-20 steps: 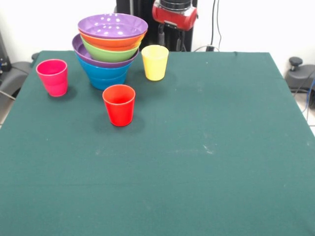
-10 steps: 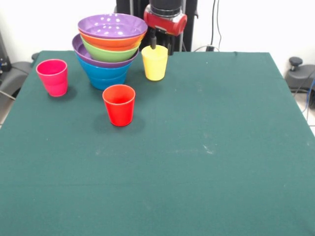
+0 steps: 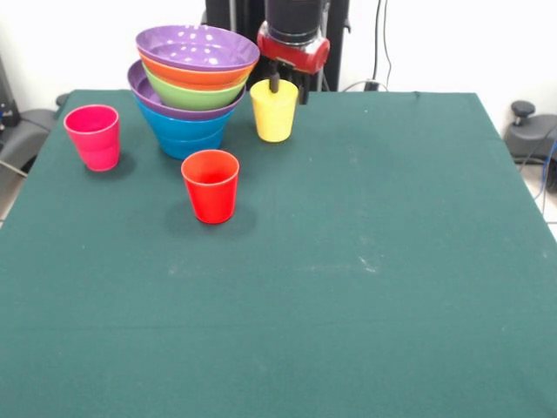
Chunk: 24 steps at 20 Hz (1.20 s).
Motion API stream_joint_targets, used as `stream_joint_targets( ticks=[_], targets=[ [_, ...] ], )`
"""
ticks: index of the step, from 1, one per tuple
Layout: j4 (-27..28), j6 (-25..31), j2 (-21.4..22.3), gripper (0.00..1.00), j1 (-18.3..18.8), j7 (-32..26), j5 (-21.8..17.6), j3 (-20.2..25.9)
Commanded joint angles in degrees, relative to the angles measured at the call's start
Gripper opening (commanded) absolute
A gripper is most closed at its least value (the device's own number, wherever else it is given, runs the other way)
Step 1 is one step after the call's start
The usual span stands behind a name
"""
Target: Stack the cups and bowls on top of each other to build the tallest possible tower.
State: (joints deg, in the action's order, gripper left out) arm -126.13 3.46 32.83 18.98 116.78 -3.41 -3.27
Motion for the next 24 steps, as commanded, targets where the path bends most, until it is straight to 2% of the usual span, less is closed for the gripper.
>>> stream_joint_targets(
  ticks=[1,7,16,17,24],
  targets=[
    [5.87,-5.17,-5.71,1.00,-1.43,7.71,0.40,3.66],
    [4.53,-6.21,-5.47,1.00,-2.28,8.59,1.04,3.90],
    [6.53,-7.99,-7.59,1.00,-3.76,8.63,1.35,2.97],
    [6.78,-8.03,-7.47,0.00,-4.11,8.39,1.24,2.61],
    [8.27,-6.38,-6.71,0.00,-6.54,8.33,2.50,0.81]
  ],
)
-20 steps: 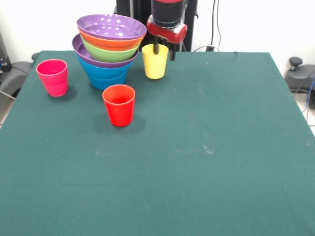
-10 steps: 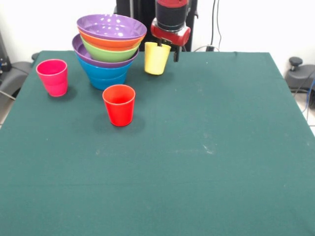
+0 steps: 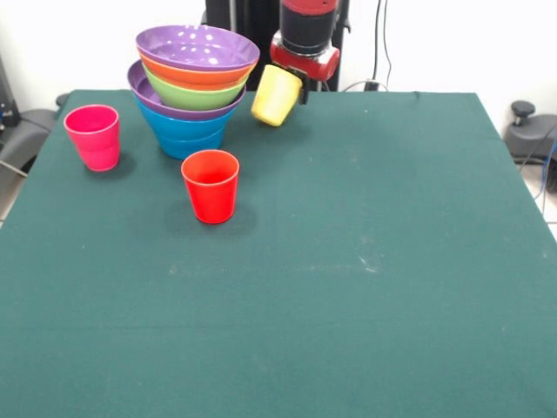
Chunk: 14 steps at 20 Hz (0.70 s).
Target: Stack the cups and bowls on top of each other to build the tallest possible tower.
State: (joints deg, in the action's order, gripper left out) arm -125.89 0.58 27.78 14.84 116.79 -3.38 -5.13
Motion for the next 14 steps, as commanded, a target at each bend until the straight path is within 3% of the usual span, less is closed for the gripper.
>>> stream_joint_targets(
  ticks=[1,6,11,14],
  targets=[
    [8.28,-2.98,-1.48,0.00,-3.08,8.46,2.93,2.12],
    [8.24,3.94,3.51,0.00,-5.37,8.41,4.82,0.89],
    [8.46,20.09,13.23,0.00,-5.22,5.16,5.14,1.52],
    [8.78,26.53,17.34,0.00,-4.24,4.12,5.18,2.40]
  ],
)
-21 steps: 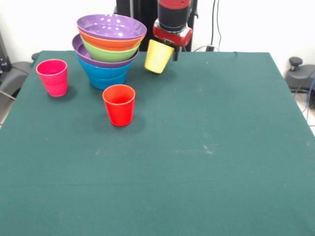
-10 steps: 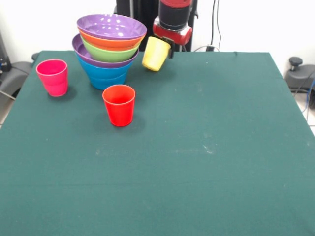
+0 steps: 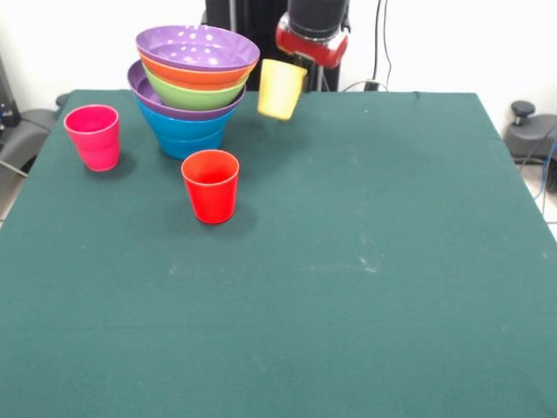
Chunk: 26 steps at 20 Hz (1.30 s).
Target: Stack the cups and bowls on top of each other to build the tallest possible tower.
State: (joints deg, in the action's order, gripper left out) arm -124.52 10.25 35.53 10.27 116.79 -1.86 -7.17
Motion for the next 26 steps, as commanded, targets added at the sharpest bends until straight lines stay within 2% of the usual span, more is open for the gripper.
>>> stream_joint_targets(
  ticks=[1,6,12,18,23,26],
  targets=[
    [7.63,17.65,10.52,0.00,0.07,4.12,3.48,4.10],
    [9.68,17.22,11.80,0.00,-3.18,6.23,1.58,0.28],
    [10.76,22.20,14.26,0.00,-0.89,3.83,1.55,2.35],
    [11.23,28.52,17.83,0.00,-2.21,4.99,2.01,1.70],
    [10.84,29.04,18.02,0.00,-1.84,5.22,2.54,2.44],
    [11.43,31.20,19.40,0.00,-1.59,4.54,2.55,2.49]
  ],
)
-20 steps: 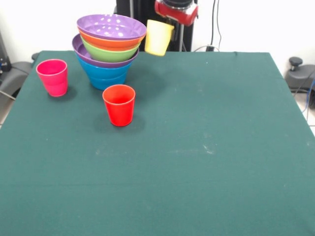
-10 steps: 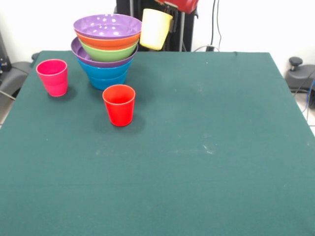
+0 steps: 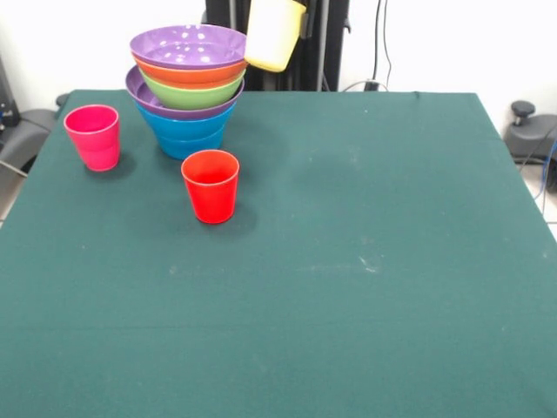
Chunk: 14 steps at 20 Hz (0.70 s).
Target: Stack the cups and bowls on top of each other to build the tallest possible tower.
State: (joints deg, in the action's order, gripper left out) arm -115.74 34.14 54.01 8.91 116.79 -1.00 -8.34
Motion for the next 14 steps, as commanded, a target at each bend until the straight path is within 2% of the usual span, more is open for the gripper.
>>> stream_joint_targets(
  ticks=[1,5,8,10,14],
  targets=[
    [2.76,7.82,1.32,0.00,-0.01,4.04,1.51,3.63],
    [2.91,10.11,3.74,0.00,0.66,2.15,0.62,3.31],
    [1.29,10.38,5.74,0.00,2.57,-0.39,0.36,3.36],
    [0.26,9.67,6.56,0.00,4.61,-2.51,0.02,3.53],
    [-4.45,4.44,7.55,0.00,8.06,-5.35,-1.30,3.97]
  ],
)
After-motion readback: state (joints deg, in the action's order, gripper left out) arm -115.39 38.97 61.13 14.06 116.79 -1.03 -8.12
